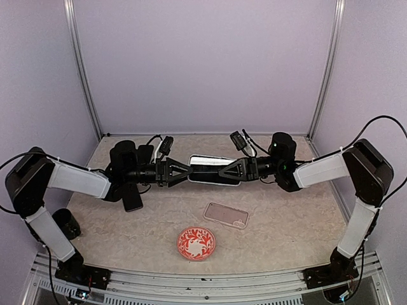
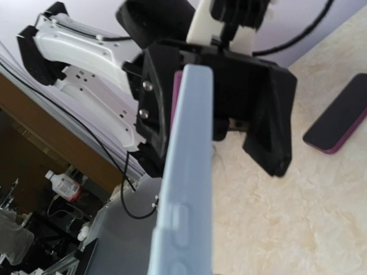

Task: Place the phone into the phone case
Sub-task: Press the phone against the phone case.

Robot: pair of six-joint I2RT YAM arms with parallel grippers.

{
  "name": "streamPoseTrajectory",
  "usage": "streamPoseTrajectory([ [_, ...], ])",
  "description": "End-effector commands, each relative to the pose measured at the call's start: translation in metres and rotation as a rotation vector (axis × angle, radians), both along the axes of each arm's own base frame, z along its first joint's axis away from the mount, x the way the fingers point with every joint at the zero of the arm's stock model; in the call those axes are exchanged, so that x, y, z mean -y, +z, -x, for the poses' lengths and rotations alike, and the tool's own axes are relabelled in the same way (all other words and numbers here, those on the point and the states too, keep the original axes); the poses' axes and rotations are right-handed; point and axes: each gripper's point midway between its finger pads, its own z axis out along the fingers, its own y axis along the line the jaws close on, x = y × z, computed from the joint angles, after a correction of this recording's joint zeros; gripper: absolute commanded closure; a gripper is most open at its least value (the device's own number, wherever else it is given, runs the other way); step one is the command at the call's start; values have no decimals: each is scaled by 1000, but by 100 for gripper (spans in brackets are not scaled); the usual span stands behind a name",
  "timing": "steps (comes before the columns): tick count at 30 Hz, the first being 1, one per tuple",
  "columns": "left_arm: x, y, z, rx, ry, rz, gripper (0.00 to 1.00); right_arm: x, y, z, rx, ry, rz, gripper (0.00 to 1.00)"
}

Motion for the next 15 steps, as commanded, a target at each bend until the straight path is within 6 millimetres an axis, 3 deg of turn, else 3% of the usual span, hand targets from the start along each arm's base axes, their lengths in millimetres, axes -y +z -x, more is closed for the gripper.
streamPoseTrajectory([
  [1,-2,15,18,35,-69,64,33,6,37,8,128,20,-103,100],
  [10,-1,27,25,75,-95,93,31,5,32,2,114,2,-88,100],
  [15,5,33,30,85,-129,121,38,5,31,2,111,2,-87,100],
])
